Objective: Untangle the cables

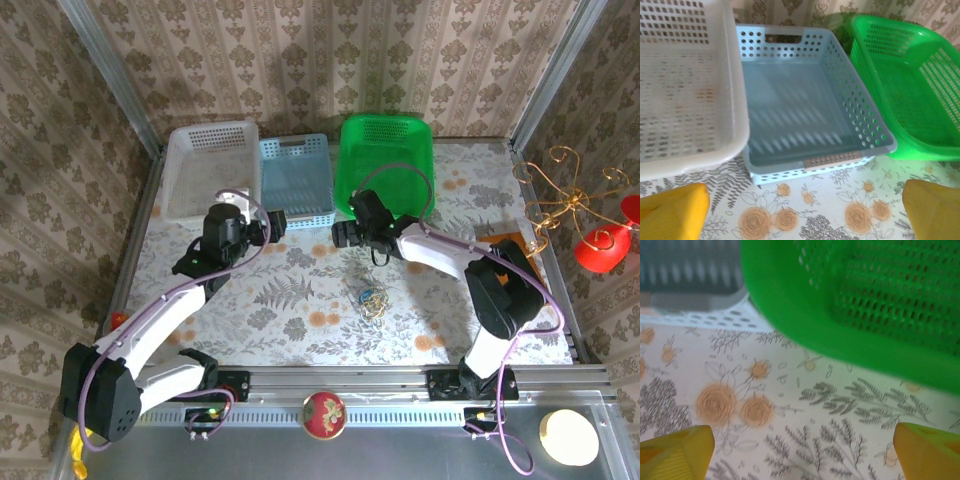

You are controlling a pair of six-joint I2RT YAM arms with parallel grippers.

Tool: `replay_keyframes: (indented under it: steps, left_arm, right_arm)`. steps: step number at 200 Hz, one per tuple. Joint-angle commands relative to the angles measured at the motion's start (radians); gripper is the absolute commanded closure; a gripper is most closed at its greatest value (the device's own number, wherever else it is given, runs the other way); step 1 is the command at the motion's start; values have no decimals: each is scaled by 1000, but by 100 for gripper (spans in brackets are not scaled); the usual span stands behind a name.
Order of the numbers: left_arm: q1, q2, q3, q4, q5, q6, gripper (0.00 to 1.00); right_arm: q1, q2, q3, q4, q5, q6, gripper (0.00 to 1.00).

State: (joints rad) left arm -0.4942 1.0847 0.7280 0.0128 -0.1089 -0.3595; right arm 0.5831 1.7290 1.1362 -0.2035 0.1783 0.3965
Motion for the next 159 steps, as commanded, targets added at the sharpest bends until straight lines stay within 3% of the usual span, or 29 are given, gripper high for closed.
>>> replay_keyframes:
  steps: [1, 40, 68, 114, 139, 159]
  left_arm:
    - [-29, 7, 25, -15, -22, -25, 0]
    - [-59, 7, 25, -17, -21, -34, 0]
    - [-73, 0, 29, -30, -12, -44, 0]
    - [-94, -30, 8, -79, 35, -87, 0]
    - [-113, -48, -16, -88, 61, -121, 0]
    - [-134, -52, -30, -89, 64, -139, 0]
  right_arm:
    - [-43, 38, 58, -50, 79, -11, 6]
    - [-134, 43, 79, -64, 94, -34, 5]
    - [-124, -60, 36, -110, -15, -65, 7]
    - [1, -372, -186, -196, -104, 84, 12]
    - [90, -524, -320, -220, -69, 210, 16]
    - [182, -599, -381, -290, 28, 284, 18]
